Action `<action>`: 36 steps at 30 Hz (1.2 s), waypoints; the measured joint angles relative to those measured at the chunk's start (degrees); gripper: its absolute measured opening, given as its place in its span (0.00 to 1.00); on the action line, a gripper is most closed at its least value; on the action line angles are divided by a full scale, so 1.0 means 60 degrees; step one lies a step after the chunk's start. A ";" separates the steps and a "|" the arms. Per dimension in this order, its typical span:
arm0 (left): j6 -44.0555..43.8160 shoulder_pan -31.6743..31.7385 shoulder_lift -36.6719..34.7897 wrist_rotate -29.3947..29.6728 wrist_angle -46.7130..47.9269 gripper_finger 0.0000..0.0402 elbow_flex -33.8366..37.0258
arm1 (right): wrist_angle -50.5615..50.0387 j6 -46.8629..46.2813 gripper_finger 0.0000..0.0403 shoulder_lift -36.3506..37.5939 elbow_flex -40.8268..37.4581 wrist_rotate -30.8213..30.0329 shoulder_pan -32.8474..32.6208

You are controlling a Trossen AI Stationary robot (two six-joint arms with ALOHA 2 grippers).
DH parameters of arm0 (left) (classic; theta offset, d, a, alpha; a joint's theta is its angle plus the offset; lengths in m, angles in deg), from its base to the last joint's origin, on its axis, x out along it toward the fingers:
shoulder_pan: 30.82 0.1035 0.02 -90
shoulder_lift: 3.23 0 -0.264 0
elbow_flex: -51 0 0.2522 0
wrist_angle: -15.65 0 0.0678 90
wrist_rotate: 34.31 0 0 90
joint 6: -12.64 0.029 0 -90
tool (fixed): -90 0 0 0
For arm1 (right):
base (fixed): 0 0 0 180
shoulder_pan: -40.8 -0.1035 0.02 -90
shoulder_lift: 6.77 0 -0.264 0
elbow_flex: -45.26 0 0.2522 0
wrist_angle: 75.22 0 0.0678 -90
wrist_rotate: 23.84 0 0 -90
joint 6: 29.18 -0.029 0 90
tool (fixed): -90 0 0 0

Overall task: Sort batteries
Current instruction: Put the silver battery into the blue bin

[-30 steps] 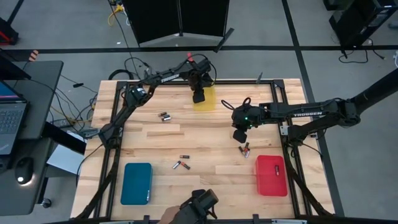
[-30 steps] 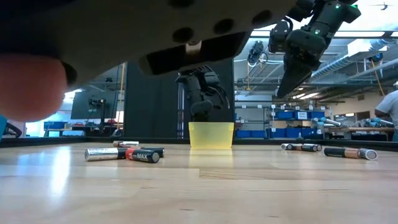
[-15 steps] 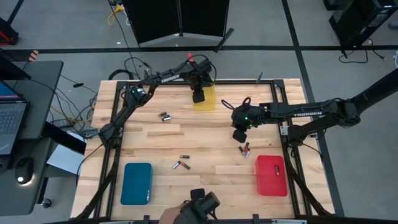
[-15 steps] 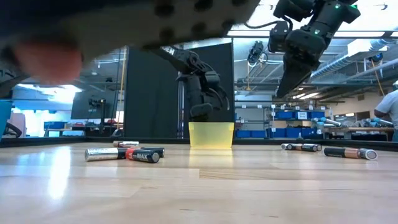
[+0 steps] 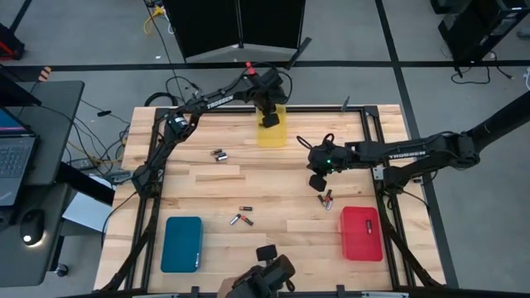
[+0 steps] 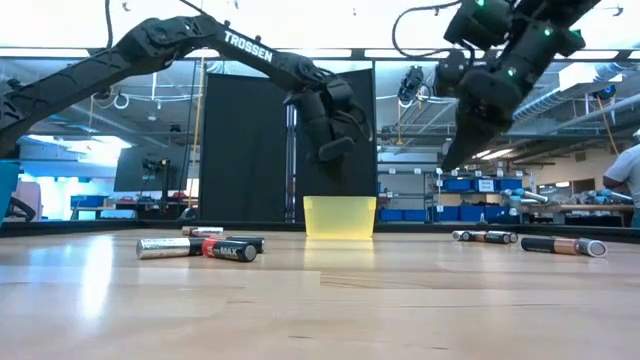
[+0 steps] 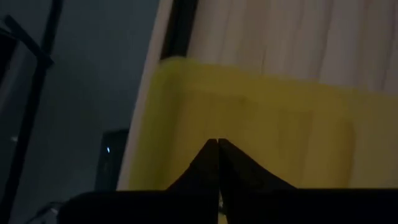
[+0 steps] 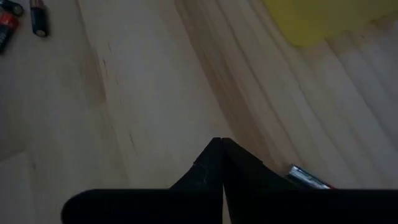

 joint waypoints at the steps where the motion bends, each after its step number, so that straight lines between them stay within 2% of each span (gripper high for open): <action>1: -0.0075 0.0000 0.0000 -0.0003 -0.0193 0.01 0.0000 | 0.0296 -0.0052 0.03 0.0000 -0.0172 -0.0001 -0.0002; 7: -0.0546 0.0000 0.0000 -0.0003 -0.0812 0.01 0.0000 | 0.1918 -0.0256 0.03 0.0000 -0.0994 0.0002 -0.0020; 11: -0.0609 0.0000 0.0000 0.0044 -0.0521 0.00 0.0000 | 0.2854 -0.0272 0.02 0.0000 -0.1376 0.0004 -0.0020; 18: -0.0692 -0.0120 -0.0033 0.0052 -0.0080 0.00 0.0004 | 0.3453 -0.0405 0.04 0.0000 -0.1725 0.0173 -0.0020; 22: -0.1009 -0.0364 -0.0078 -0.0345 -0.0625 0.00 0.0004 | 0.3892 -0.0273 0.02 0.0000 -0.1811 0.0175 -0.0020; 30: -0.1210 -0.0729 -0.0138 -0.0367 -0.1313 0.00 0.0004 | 0.4751 0.0258 0.03 0.0000 -0.1812 0.0056 -0.0020; 36: -0.1256 -0.1003 -0.0138 -0.0365 -0.1609 0.00 0.0007 | 0.4736 0.0536 0.02 0.0158 -0.1812 -0.0072 -0.0020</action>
